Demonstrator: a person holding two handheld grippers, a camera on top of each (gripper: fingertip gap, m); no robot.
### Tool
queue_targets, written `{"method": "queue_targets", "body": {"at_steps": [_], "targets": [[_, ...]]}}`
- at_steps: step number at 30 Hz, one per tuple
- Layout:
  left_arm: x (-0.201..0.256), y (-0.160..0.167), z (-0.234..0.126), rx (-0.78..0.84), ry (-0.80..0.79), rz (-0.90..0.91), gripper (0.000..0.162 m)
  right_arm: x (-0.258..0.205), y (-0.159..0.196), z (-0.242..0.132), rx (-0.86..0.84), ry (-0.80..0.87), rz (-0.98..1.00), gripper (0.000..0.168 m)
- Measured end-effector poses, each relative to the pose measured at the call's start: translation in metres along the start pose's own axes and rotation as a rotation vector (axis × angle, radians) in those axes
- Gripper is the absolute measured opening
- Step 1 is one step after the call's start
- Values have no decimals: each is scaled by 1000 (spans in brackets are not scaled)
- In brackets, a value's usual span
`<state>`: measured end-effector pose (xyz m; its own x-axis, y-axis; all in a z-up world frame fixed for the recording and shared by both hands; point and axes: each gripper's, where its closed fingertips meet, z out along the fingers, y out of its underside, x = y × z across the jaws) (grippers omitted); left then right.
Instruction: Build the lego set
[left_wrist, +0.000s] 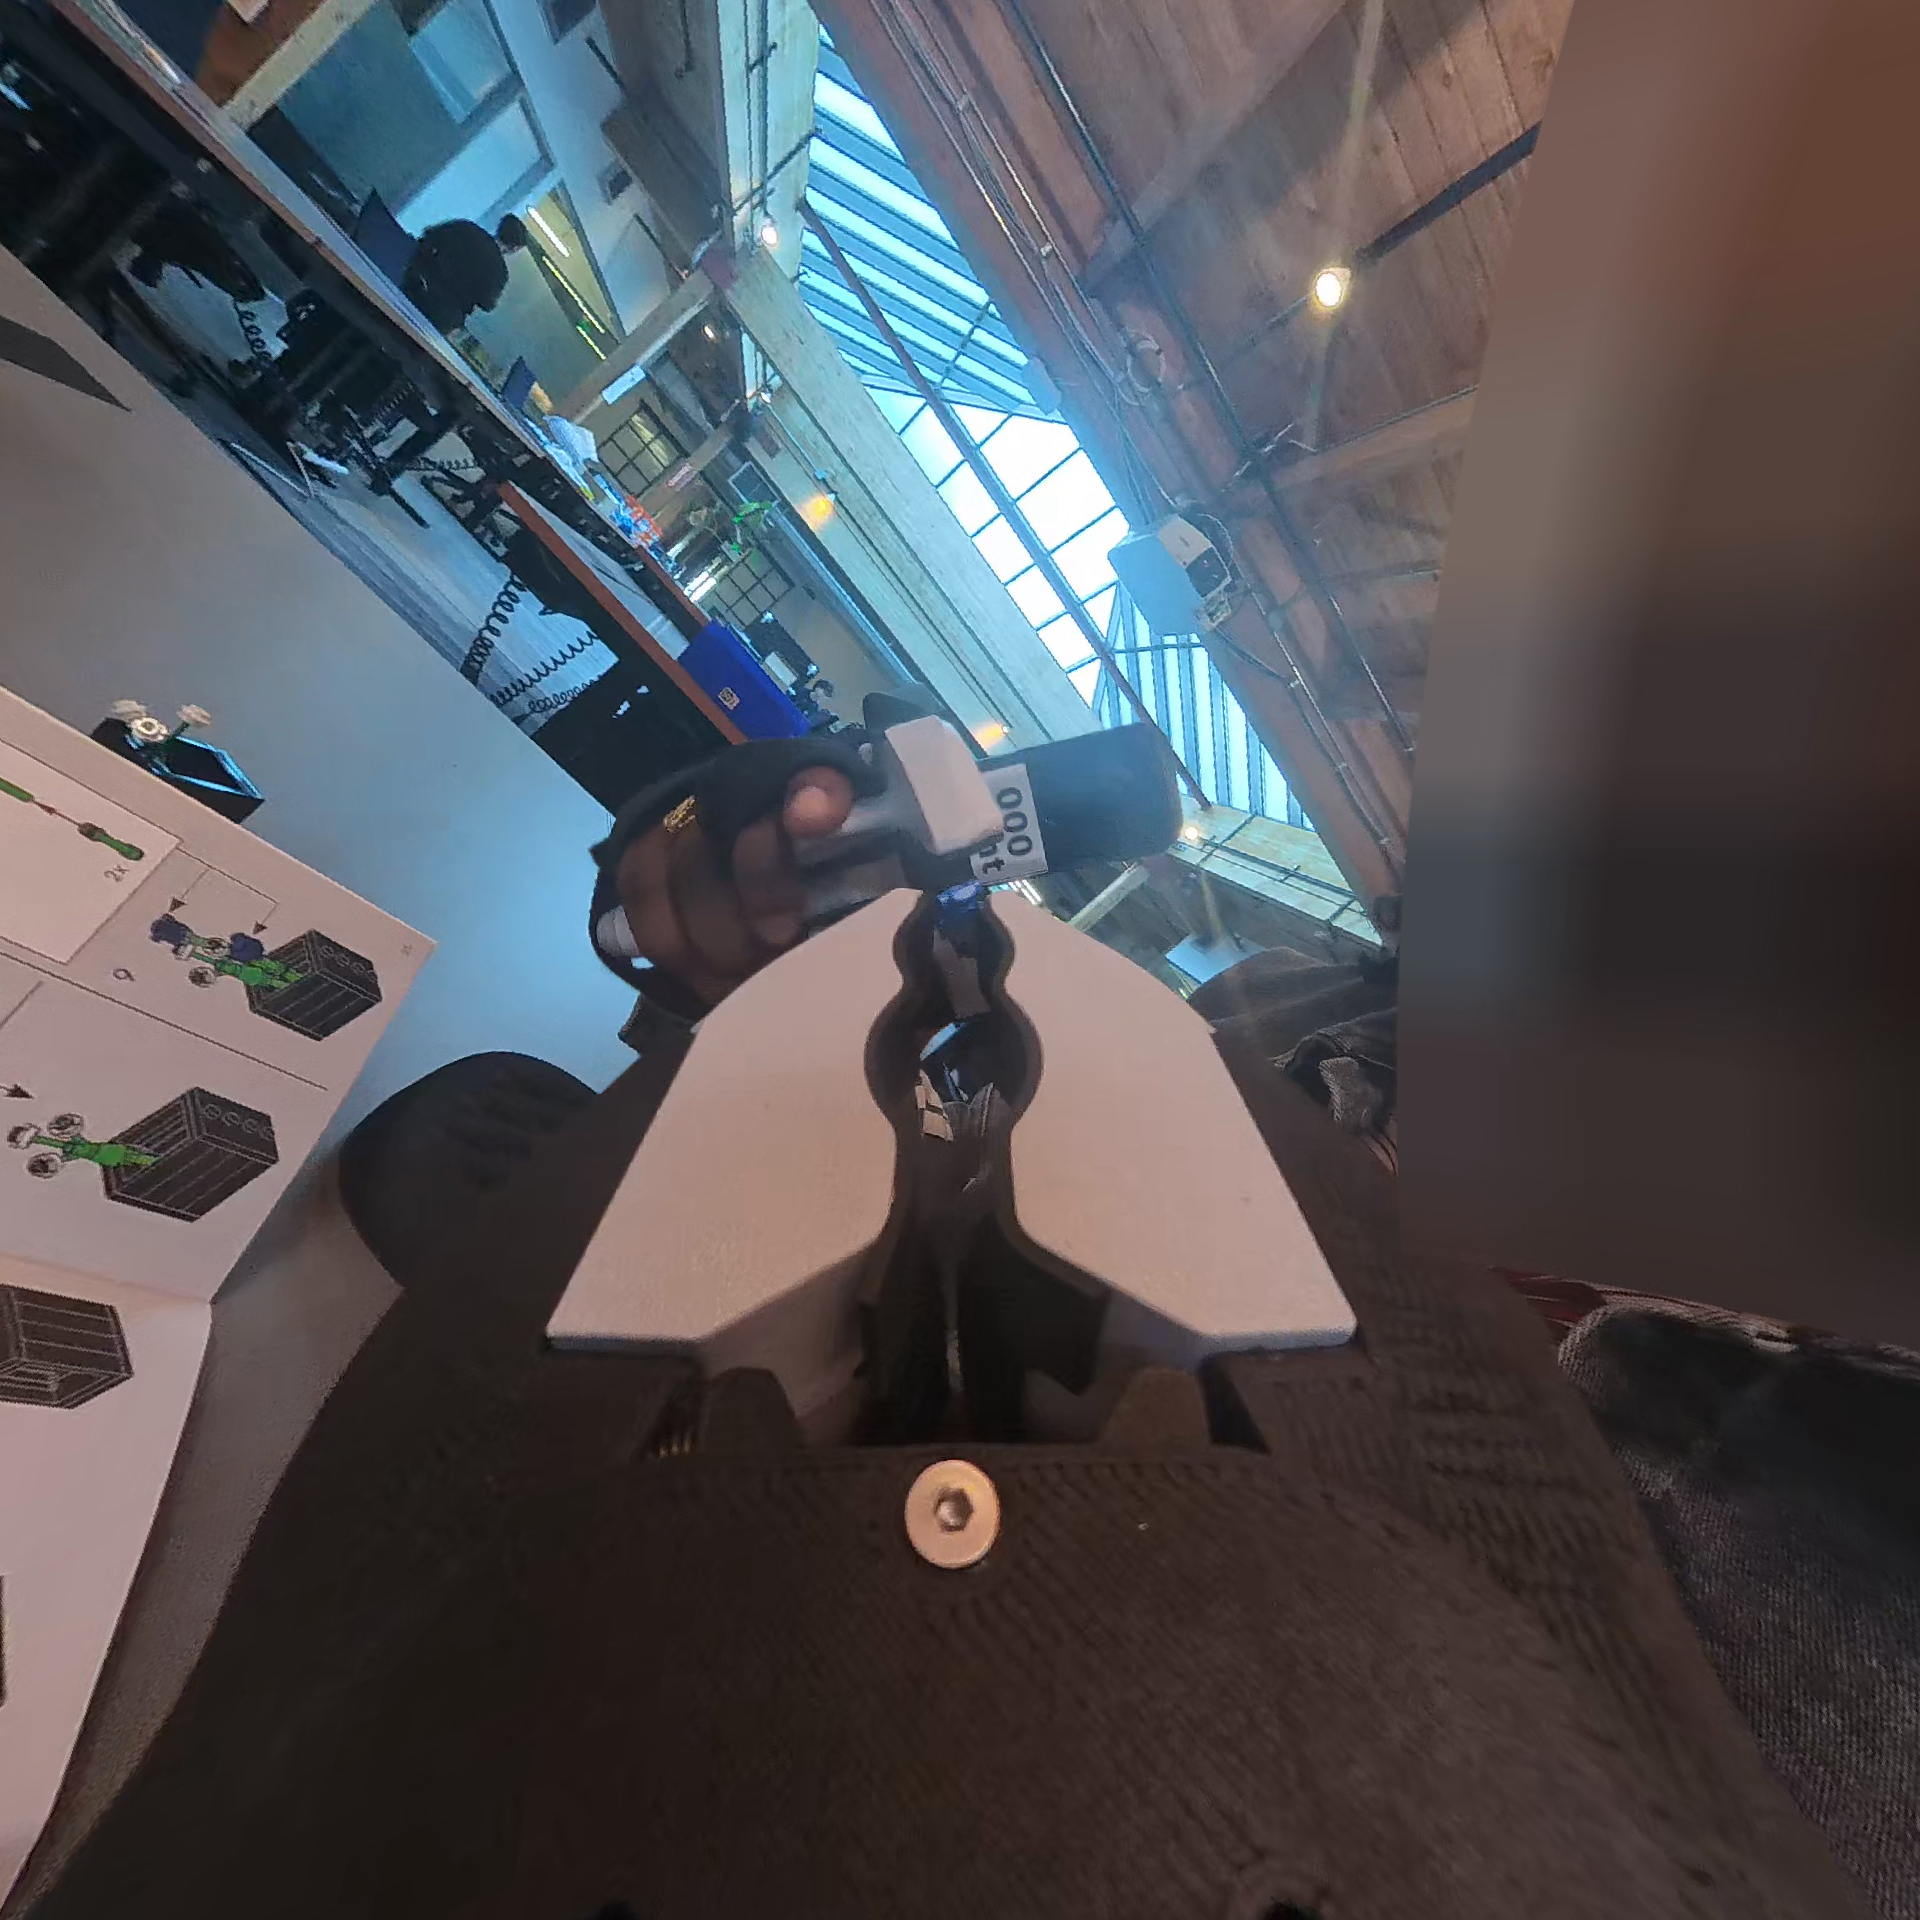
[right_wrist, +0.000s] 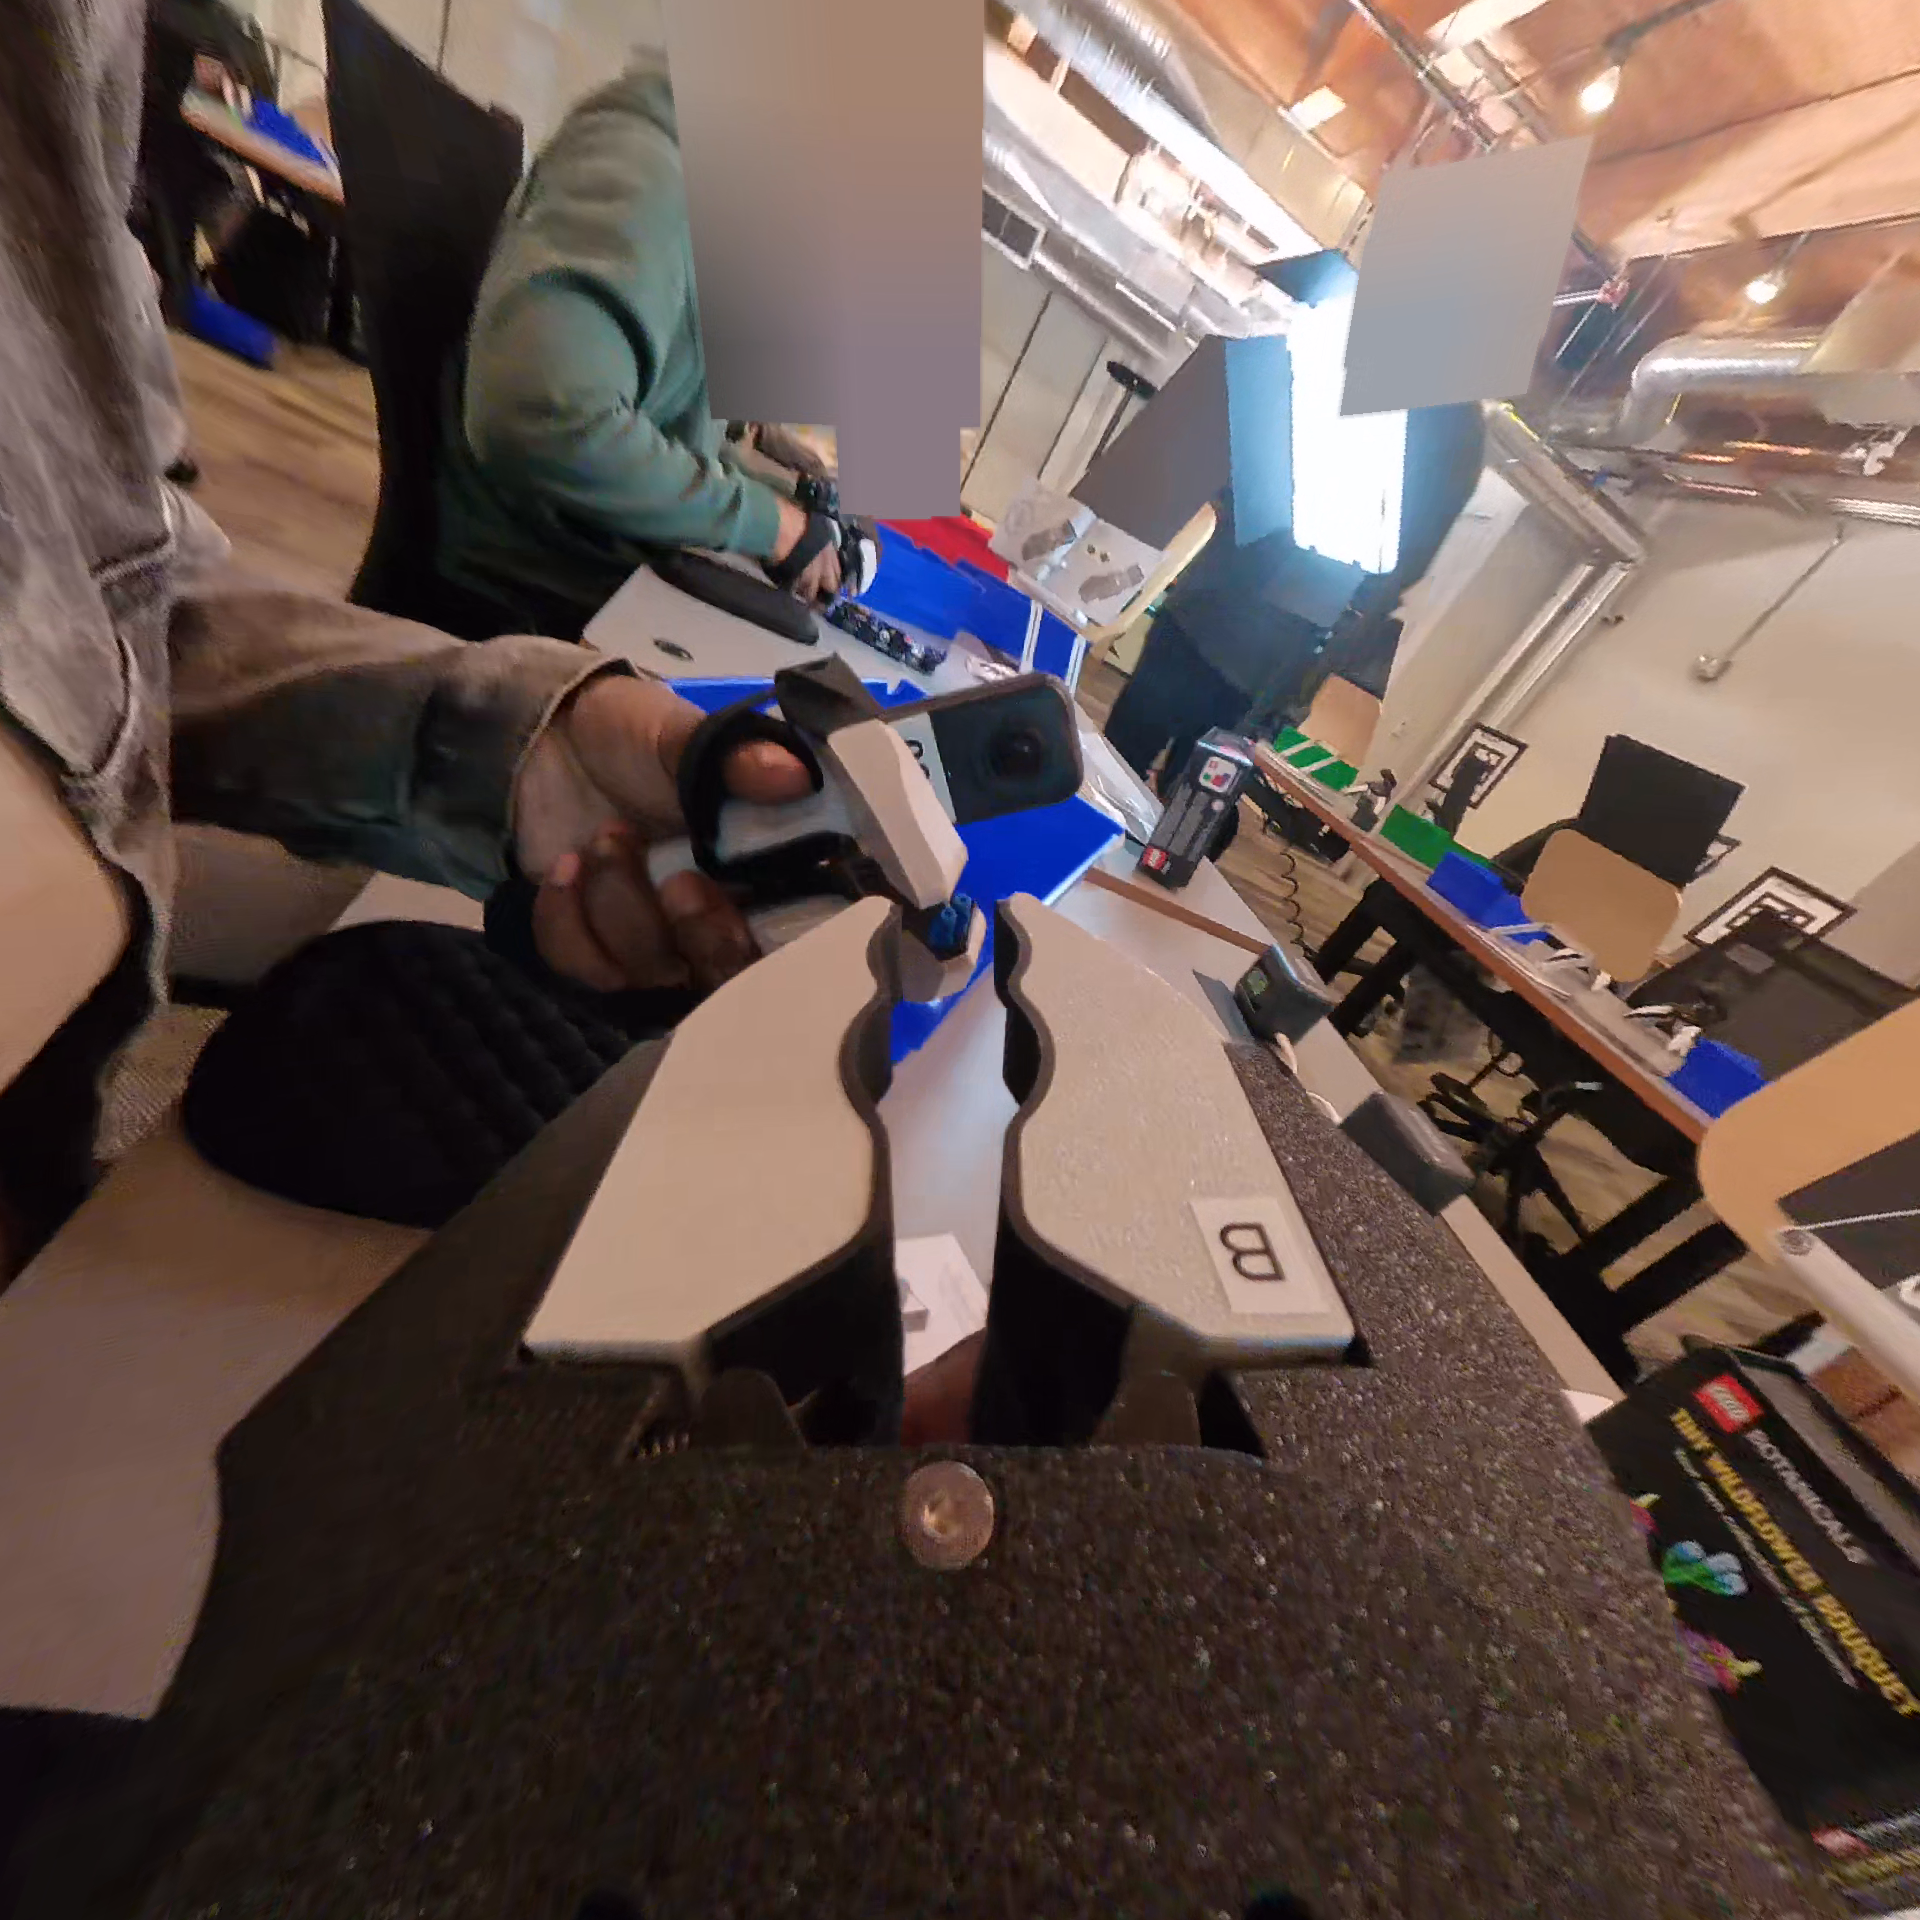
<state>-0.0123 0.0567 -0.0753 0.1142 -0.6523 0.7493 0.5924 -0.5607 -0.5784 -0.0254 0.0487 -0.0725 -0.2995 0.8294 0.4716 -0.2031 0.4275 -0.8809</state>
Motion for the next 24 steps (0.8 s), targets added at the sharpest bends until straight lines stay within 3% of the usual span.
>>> {"method": "queue_targets", "body": {"at_steps": [1,8,16,20,24], "targets": [[0,1,1,3,2,-2,8,-2,1,0,-6,-5,-13,15],[-3,1,7,34,0,-2,9,3,4,-7,-64,96,-38,6],[-16,14,22,-51,-45,85,13,1,16,-31,-81,205,72,4],[-36,13,13,-102,-211,273,18,14,40,-66,-136,346,187,4],[-74,12,-20,-243,-570,591,19,20,100,-128,-394,519,331,4]]}}
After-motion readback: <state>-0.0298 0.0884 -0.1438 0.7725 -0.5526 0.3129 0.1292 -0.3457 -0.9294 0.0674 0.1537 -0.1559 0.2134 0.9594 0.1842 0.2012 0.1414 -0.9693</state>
